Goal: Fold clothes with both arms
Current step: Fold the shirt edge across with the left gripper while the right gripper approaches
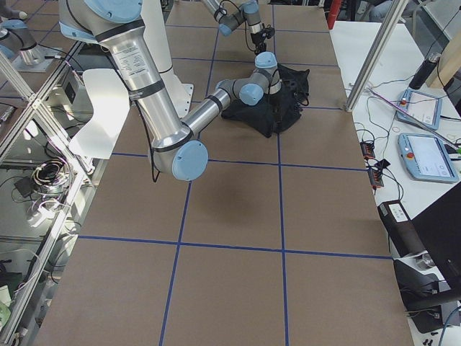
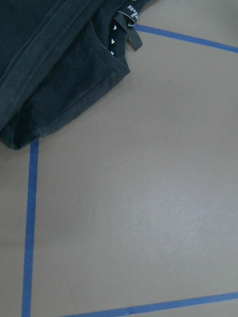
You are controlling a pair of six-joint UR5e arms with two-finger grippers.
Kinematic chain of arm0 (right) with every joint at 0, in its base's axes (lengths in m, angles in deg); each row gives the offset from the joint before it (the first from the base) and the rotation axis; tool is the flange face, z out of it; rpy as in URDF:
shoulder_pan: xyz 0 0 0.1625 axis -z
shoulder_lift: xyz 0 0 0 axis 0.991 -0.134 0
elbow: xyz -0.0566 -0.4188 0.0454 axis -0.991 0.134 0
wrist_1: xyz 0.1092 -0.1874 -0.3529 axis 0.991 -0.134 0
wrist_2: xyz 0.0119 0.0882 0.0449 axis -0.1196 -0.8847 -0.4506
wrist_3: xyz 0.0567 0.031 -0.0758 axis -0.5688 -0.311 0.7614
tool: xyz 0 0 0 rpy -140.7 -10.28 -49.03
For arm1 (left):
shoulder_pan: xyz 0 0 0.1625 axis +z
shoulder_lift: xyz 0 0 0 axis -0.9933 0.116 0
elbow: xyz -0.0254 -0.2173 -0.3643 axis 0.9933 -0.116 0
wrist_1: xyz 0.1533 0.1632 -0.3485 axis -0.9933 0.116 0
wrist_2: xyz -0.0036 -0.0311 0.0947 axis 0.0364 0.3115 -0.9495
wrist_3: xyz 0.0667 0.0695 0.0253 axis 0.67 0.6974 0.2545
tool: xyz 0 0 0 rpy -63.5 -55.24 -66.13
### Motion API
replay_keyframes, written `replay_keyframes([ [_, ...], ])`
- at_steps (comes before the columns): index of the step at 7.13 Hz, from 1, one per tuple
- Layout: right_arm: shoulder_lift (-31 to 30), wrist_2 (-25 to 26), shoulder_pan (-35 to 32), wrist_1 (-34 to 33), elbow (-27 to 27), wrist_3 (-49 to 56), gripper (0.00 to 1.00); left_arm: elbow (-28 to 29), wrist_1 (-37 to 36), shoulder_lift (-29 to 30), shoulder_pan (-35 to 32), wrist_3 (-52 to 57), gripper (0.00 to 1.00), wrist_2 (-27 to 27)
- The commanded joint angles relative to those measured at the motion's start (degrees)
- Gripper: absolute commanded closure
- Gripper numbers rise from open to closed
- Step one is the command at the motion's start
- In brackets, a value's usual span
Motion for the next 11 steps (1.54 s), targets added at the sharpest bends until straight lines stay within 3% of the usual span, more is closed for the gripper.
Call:
replay_keyframes([
  [1,0.03,0.09,0.47,0.0,0.0,-0.04,0.0,17.19,0.35,13.05,-6.53,6.11,1.0,0.03],
  [3,-0.06,0.18,0.56,0.0,-0.7,-0.04,0.0,32.31,1.49,24.92,-8.74,8.23,1.0,-0.67],
  [4,-0.06,0.35,0.74,0.0,-0.88,-0.04,0.0,34.91,2.98,26.37,-8.75,8.5,1.0,-1.8],
  [5,0.2,0.35,1.09,0.0,-0.79,-0.13,0.0,34.59,3.69,25.86,-9.1,10.24,0.07,-1.55],
  [6,0.64,0.87,2.22,0.0,-0.44,-0.91,0.0,31.19,4.56,23.68,-10.15,12.09,0.0,-1.29],
  [8,3.52,7.61,7.22,-0.09,0.26,-9.77,0.01,20.76,4.31,15.27,-12.78,13.51,0.0,9.46],
  [9,5.98,10.43,9.42,0.0,2.88,-15.28,0.01,14.52,3.96,10.44,-12.71,13.34,0.0,9.96],
  [10,8.96,14.9,11.79,2.78,7.34,-18.12,0.02,13.59,3.96,10.13,-12.88,12.82,0.0,9.88],
  [11,10.04,17.29,13.21,11.25,13.74,-22.76,0.04,13.58,3.96,9.86,-12.79,12.72,0.0,9.88],
])
